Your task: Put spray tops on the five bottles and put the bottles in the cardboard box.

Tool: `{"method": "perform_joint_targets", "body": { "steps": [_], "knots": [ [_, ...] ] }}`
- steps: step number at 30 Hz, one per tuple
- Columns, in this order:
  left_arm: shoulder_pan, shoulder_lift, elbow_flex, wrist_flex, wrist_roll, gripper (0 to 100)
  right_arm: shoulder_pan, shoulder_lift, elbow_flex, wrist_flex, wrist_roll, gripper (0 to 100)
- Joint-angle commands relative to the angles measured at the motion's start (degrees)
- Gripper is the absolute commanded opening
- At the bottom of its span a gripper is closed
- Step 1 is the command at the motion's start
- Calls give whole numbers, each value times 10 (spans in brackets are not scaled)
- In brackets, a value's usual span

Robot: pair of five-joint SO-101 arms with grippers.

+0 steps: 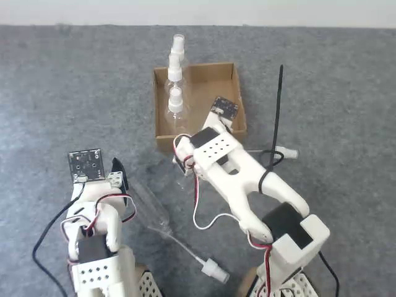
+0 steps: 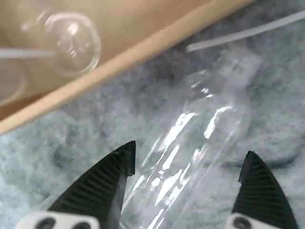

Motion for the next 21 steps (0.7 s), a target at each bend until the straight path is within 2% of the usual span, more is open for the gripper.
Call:
{"method": "perform_joint_targets", "body": {
  "steps": [1, 8, 12, 21],
  "knots": [
    [-3, -8, -5, -16, -3, 113, 16, -13, 5, -1, 0, 307],
    [-4, -8, -5, -16, -3, 113, 17, -18, 35, 0, 20, 307],
    [-4, -8, -5, -16, -3, 113, 13, -19, 24, 58, 24, 307],
    [-4, -8, -5, -16, -3, 113, 10, -19, -6, 179, 89, 307]
  ]
}}
